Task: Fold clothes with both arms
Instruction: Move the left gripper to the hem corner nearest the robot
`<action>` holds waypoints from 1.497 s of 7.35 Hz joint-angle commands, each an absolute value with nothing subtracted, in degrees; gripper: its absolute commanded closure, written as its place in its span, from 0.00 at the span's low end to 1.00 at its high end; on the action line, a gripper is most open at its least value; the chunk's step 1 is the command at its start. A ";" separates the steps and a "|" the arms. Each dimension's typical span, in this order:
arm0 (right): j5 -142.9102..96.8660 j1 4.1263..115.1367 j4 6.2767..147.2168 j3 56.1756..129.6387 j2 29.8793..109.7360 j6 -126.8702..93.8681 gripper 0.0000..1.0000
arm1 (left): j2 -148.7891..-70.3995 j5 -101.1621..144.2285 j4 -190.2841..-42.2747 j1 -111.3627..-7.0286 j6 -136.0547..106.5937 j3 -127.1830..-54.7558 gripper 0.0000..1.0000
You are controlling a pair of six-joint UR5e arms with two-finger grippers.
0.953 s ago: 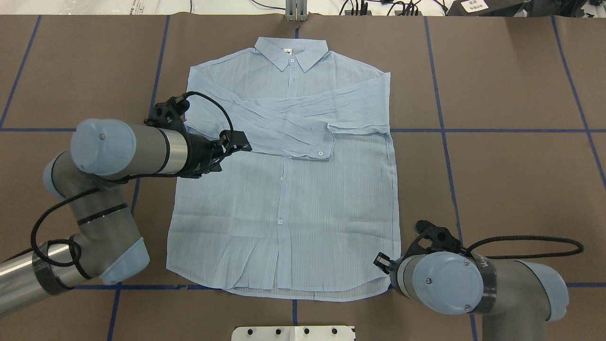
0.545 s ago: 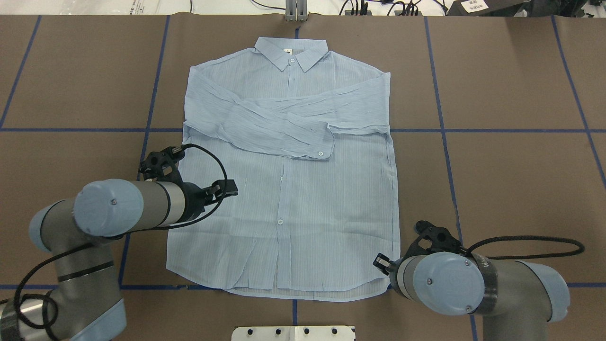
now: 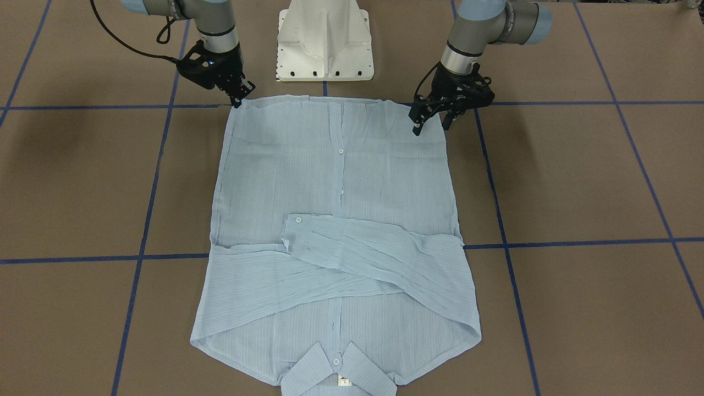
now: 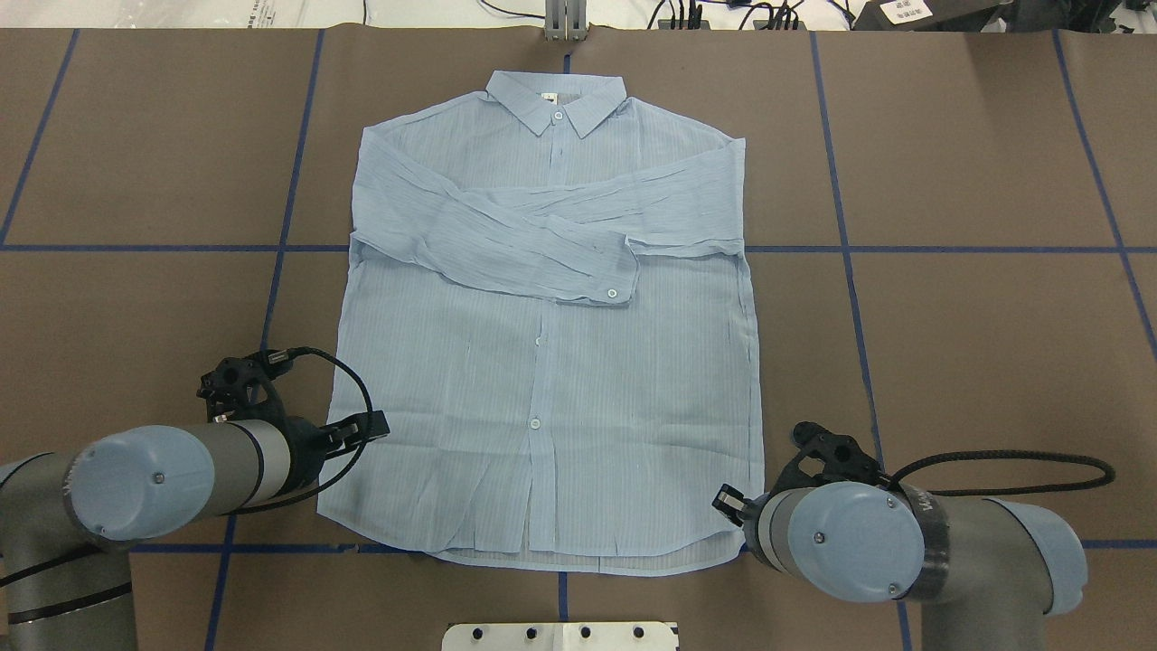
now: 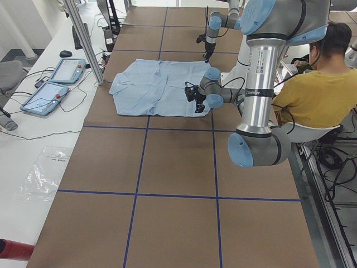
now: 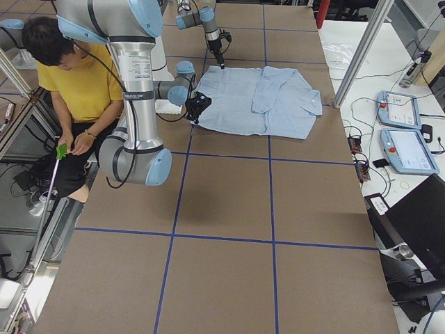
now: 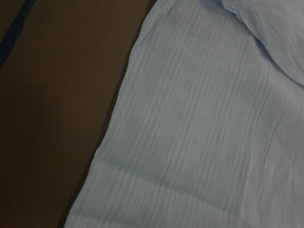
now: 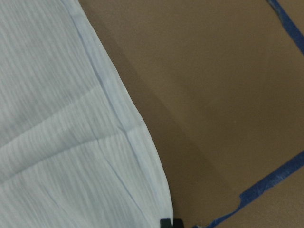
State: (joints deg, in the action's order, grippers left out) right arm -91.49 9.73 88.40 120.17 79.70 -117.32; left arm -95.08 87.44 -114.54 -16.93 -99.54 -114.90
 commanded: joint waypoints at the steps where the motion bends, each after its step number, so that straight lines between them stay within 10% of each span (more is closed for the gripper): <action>1: -91.49 9.75 88.42 120.15 79.72 -117.33 1.00 | -93.18 85.97 -111.80 -13.47 -103.68 -116.01 0.11; 4: -91.49 9.67 88.33 120.06 79.63 -117.33 1.00 | -92.64 85.17 -111.80 -10.73 -106.87 -115.93 0.21; 8: -91.41 9.67 88.33 120.15 79.28 -117.33 1.00 | -92.55 85.17 -111.10 -10.63 -106.96 -116.01 1.00; 11: -91.23 9.93 88.42 121.89 79.71 -117.33 1.00 | -92.38 85.95 -107.68 -10.63 -107.14 -123.53 1.00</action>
State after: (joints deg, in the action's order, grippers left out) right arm -91.41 9.77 88.34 120.66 79.40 -117.33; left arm -92.56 85.52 -109.29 -10.64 -107.00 -119.14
